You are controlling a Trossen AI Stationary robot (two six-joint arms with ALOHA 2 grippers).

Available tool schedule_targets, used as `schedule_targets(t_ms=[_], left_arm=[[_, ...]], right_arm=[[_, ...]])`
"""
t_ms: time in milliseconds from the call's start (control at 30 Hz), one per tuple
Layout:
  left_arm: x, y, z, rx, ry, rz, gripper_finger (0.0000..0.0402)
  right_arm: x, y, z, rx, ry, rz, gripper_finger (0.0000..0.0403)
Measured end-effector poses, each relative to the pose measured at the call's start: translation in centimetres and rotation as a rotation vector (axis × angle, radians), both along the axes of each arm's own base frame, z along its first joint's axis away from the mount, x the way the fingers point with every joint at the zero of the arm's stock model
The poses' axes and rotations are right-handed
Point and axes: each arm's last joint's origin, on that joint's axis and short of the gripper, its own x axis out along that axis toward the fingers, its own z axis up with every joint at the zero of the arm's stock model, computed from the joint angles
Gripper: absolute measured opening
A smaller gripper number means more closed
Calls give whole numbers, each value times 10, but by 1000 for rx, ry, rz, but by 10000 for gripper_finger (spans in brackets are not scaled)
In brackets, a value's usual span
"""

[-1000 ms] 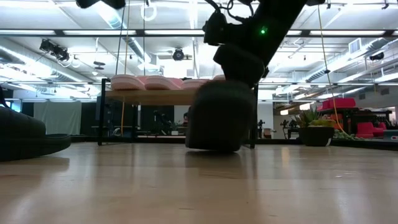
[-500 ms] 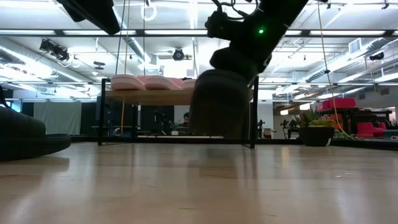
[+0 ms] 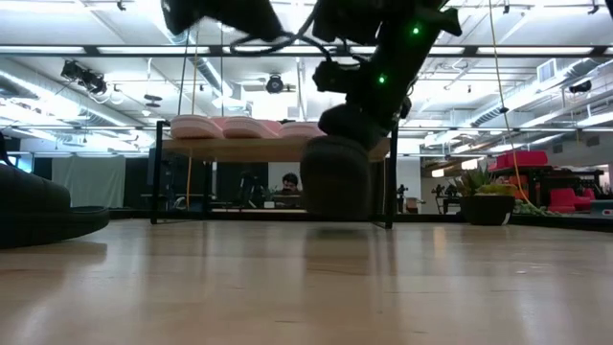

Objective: Pick and place slides into the shelf
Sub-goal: Put the right black slide under the shelf

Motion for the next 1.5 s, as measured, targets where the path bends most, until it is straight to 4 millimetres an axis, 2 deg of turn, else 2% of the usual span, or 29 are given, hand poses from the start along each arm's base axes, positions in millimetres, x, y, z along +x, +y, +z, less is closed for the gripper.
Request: schedule_targets(t_ms=[167, 333, 433, 667, 833, 1000, 1167, 1500], left_arm=[[22, 17, -30, 73, 68, 51, 6], [43, 39, -66, 153, 148, 113, 4], [56, 47, -79, 173, 136, 111, 5], [75, 44, -74, 195, -6, 29, 4], [79, 56, -74, 190, -7, 62, 4], [86, 70, -85, 193, 20, 94, 6], [88, 72, -96, 164, 53, 69, 3], [89, 72, -101, 151, 55, 80, 4]], right_arm=[[-3, -8, -6, -9, 26, -17, 12], [-8, -6, -14, 14, 60, -2, 15], [-9, -2, -16, 23, 76, 31, 15], [-4, -1, -14, 5, 55, 82, 15], [-3, -1, -14, 17, 49, 90, 16], [-2, 0, -15, 74, 46, 107, 16], [-6, -2, -16, 115, 52, 59, 17], [-4, -6, -15, 218, 45, 97, 79]])
